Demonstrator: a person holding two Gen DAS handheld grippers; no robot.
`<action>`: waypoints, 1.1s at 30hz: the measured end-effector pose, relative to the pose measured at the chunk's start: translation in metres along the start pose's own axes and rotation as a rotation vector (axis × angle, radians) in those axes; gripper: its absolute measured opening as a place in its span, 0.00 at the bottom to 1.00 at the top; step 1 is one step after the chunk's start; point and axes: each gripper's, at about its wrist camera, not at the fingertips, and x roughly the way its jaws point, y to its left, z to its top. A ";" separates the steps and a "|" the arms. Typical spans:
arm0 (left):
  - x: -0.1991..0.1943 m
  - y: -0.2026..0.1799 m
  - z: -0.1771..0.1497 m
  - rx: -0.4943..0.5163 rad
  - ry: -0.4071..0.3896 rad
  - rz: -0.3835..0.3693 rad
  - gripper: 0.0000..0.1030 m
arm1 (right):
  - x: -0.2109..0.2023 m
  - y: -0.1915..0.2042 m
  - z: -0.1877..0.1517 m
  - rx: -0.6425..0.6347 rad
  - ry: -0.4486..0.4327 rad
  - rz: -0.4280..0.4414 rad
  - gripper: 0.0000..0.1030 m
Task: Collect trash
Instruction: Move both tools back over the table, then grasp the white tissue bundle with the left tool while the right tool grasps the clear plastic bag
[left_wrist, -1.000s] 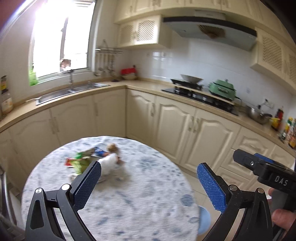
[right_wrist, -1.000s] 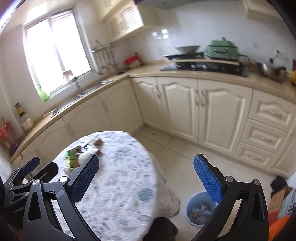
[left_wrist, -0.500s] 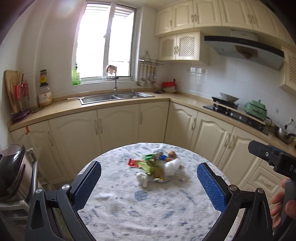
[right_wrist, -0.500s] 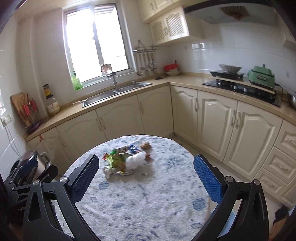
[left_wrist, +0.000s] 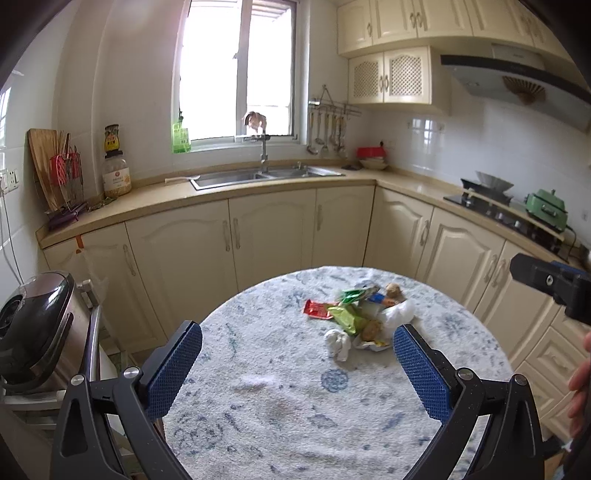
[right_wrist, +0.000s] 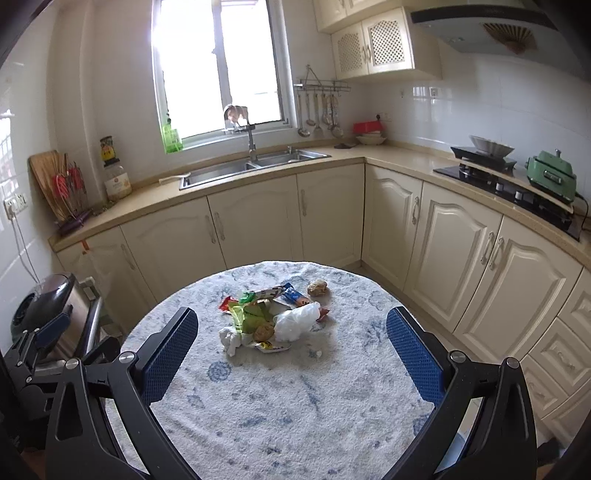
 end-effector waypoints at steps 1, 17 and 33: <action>0.014 0.001 0.002 0.001 0.018 0.001 0.99 | 0.009 0.000 0.000 -0.002 0.013 -0.004 1.00; 0.225 -0.016 0.001 0.085 0.281 -0.062 0.99 | 0.171 -0.017 -0.033 0.051 0.297 0.004 0.99; 0.340 -0.044 0.015 0.137 0.366 -0.193 0.36 | 0.247 -0.024 -0.053 0.161 0.403 0.120 0.45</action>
